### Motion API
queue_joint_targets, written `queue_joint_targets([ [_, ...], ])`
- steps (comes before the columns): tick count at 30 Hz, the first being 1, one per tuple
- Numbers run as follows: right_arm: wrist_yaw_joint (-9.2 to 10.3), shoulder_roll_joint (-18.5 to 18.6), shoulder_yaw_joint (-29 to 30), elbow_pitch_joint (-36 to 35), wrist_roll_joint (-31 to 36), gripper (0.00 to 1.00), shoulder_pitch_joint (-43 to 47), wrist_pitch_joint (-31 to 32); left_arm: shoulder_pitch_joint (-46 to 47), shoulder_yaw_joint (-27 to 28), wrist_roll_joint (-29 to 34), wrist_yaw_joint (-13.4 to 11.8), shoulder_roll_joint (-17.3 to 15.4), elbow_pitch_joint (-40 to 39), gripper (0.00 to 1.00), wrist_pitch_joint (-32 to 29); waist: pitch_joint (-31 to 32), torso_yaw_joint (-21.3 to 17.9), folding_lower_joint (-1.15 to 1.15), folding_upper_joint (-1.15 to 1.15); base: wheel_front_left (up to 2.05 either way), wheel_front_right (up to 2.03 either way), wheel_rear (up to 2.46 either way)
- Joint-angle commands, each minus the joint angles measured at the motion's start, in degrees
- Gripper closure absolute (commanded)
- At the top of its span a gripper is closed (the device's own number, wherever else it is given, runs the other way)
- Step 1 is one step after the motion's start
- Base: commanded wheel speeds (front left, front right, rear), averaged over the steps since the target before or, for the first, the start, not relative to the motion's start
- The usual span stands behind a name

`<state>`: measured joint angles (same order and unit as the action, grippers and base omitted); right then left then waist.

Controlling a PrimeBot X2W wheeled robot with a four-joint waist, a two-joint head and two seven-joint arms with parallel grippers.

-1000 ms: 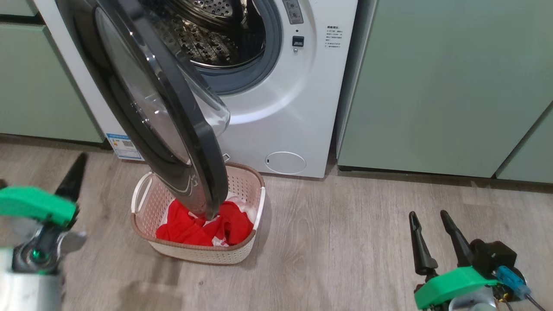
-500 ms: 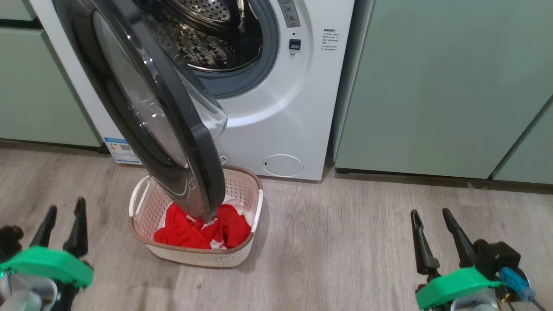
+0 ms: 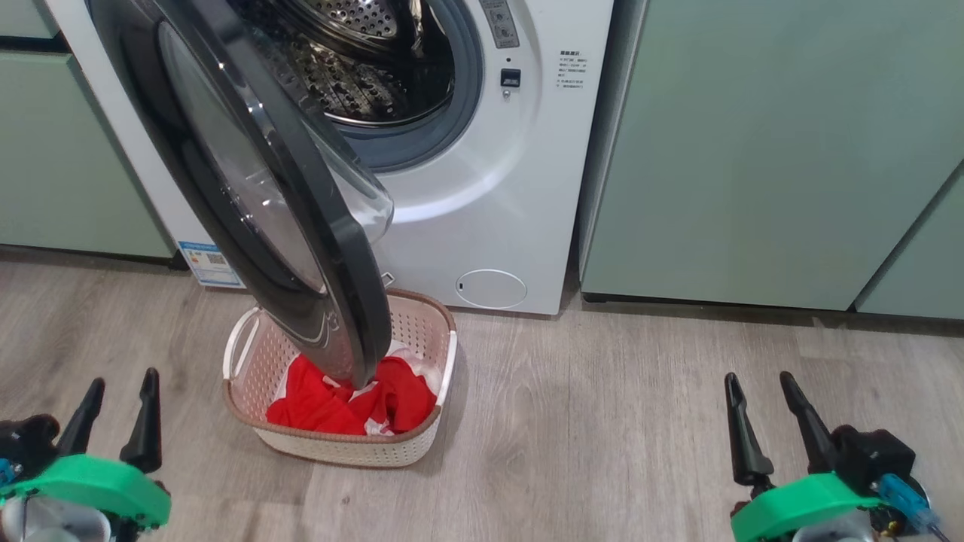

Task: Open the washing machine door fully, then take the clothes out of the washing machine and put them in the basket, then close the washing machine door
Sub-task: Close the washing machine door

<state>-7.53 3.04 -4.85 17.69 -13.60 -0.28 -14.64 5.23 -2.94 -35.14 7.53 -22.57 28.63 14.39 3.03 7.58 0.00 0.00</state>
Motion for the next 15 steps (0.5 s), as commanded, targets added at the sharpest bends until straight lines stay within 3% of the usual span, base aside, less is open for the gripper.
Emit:
queue_joint_targets([
  [1, 0.04, 0.2, -1.1, -1.7, -0.1, 0.00, -1.0, -0.4, 2.7, 2.8, 0.8, 0.0, -1.7, -1.9, 0.00, 0.6, 0.0, 0.0, 0.00, 0.00, 0.00, 0.00, 0.00],
  [15, 0.04, 0.0, -1.0, -1.6, -0.2, 0.00, -1.6, -0.4, 2.6, 5.1, 3.8, 0.0, -0.2, -3.0, 0.00, 0.6, -0.4, -0.1, 0.00, 0.00, 0.00, 0.00, 0.00],
])
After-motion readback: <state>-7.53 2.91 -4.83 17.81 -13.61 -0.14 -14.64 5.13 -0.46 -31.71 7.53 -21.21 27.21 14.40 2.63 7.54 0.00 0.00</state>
